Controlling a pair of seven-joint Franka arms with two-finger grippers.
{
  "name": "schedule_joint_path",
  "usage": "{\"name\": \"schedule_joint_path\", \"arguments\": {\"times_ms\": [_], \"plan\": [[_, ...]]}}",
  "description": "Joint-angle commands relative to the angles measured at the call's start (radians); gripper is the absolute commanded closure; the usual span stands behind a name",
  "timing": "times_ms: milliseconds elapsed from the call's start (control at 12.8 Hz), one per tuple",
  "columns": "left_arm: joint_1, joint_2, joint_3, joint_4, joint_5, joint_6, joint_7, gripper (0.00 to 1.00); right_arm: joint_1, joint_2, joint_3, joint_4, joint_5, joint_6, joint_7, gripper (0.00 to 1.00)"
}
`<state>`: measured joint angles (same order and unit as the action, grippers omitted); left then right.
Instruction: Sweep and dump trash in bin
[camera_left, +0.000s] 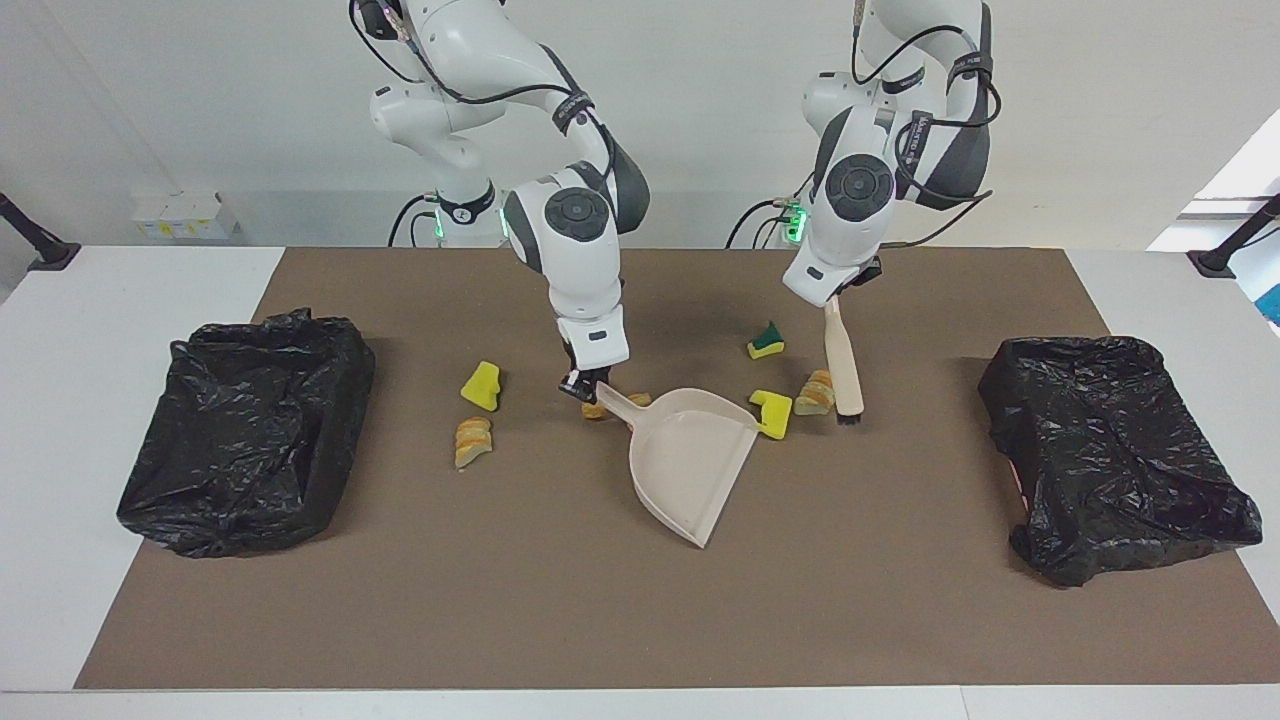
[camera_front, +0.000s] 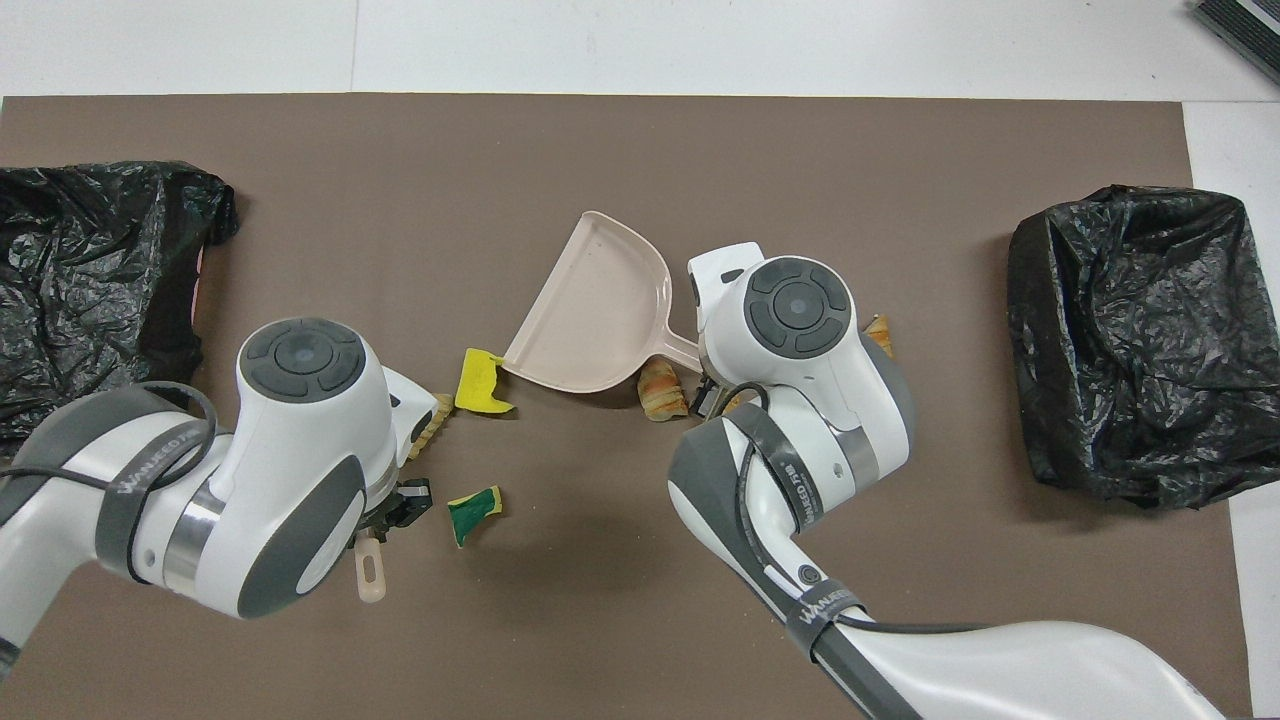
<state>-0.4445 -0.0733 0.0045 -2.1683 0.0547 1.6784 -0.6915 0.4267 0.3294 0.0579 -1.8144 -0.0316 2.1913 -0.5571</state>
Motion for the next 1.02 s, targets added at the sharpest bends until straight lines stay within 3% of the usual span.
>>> {"name": "schedule_joint_path", "arguments": {"times_ms": [0, 235, 313, 470, 940], "plan": [[0.001, -0.112, 0.008, -0.163, -0.021, 0.096, -0.121, 1.0, -0.002, 0.014, 0.005, -0.006, -0.028, 0.033, 0.011, 0.46], [-0.009, -0.111, 0.009, -0.174, -0.102, 0.141, -0.183, 1.0, 0.01, 0.034, 0.005, -0.014, -0.028, 0.079, 0.014, 0.46], [-0.011, -0.103, 0.008, -0.179, -0.12, 0.174, -0.204, 1.0, 0.014, 0.036, 0.005, -0.013, -0.028, 0.076, 0.017, 0.6], [-0.011, -0.105, 0.008, -0.185, -0.139, 0.185, -0.206, 1.0, 0.014, 0.033, 0.005, -0.006, -0.028, 0.042, 0.006, 1.0], [-0.01, -0.103, 0.008, -0.183, -0.141, 0.184, -0.194, 1.0, -0.046, -0.053, 0.007, 0.01, -0.021, -0.116, -0.216, 1.0]]}}
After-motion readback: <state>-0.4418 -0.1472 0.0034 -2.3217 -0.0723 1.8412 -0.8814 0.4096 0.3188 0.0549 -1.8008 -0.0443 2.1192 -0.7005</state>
